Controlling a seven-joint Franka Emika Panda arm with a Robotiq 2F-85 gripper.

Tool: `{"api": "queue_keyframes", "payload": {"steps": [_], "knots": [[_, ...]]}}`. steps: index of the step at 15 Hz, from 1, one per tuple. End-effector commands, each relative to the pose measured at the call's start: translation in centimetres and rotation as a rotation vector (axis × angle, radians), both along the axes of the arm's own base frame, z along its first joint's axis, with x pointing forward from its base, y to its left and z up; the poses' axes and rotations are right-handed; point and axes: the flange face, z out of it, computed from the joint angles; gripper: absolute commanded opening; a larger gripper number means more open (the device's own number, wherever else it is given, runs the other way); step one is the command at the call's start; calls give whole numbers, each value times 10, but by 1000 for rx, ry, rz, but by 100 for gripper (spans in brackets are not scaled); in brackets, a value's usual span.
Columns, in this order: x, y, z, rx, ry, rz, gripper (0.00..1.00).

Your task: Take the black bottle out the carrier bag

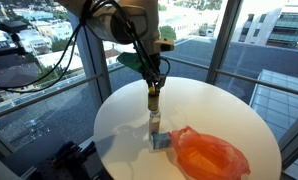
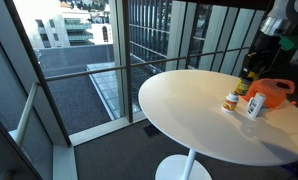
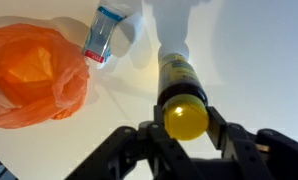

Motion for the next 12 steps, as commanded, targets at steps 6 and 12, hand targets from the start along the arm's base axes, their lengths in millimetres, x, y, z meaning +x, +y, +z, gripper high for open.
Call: {"api": "queue_keyframes", "payload": {"steps": [6,12], "knots": [[17,-3,5,-31,-32,2,20],[26,-7,2,-28,-28,1,20]]}}
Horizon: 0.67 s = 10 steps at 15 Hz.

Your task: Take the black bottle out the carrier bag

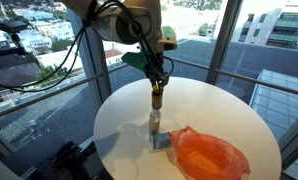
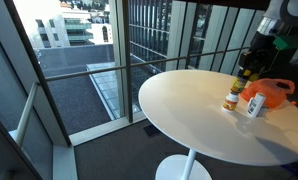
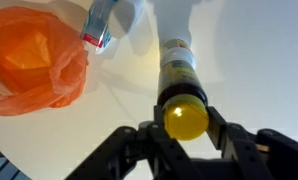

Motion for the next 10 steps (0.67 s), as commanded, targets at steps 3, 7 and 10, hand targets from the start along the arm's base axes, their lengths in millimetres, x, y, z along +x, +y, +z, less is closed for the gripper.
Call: {"api": "queue_keyframes", "payload": {"steps": [3,7,10], "knots": [[13,-6,-1,-9,10,-6,20],[17,-6,-4,5,30,-6,20],[17,-6,-3,7,37,-2,20]]}}
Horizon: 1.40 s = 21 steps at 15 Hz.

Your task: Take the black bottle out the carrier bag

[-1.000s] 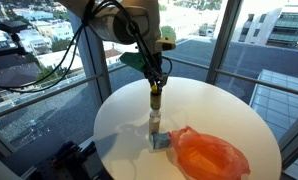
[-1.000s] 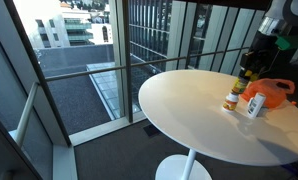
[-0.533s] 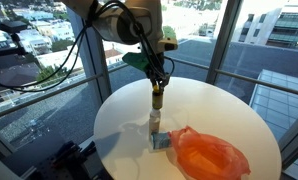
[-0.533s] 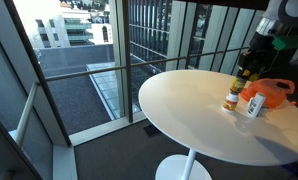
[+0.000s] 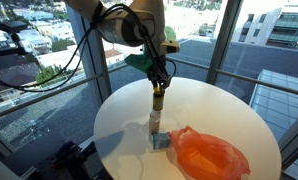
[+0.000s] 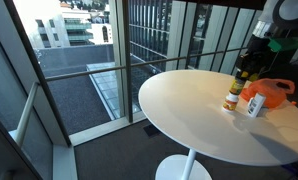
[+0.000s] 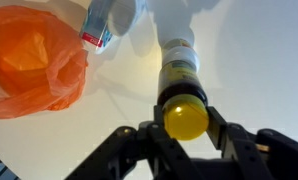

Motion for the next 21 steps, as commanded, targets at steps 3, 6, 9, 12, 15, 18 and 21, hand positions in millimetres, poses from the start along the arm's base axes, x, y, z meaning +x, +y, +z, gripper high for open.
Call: {"api": "queue_keyframes", "payload": {"steps": [3,6,9,12,15,18,21], "knots": [[2,0,13,5,9,9,20],[0,1,12,1,17,9,20],[-3,1,11,4,26,12,20],[-4,2,12,10,36,15,20],[-4,5,11,14,40,21,20],[-4,6,10,14,42,23,20],[-2,5,8,9,35,24,20]]}}
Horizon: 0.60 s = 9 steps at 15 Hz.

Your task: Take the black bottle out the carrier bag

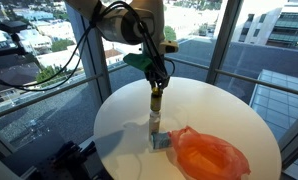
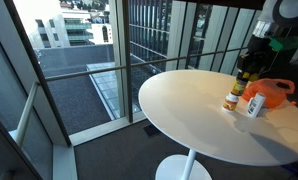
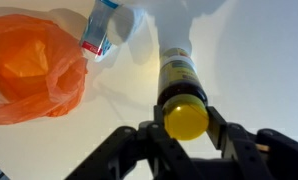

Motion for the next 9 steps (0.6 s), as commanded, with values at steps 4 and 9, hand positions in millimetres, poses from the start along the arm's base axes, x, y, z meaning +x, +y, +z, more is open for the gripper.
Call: {"api": "queue_keyframes", "payload": {"steps": [4,9], "knots": [[2,0,5,2,-7,14,20],[2,-1,5,1,-6,11,56]]}}
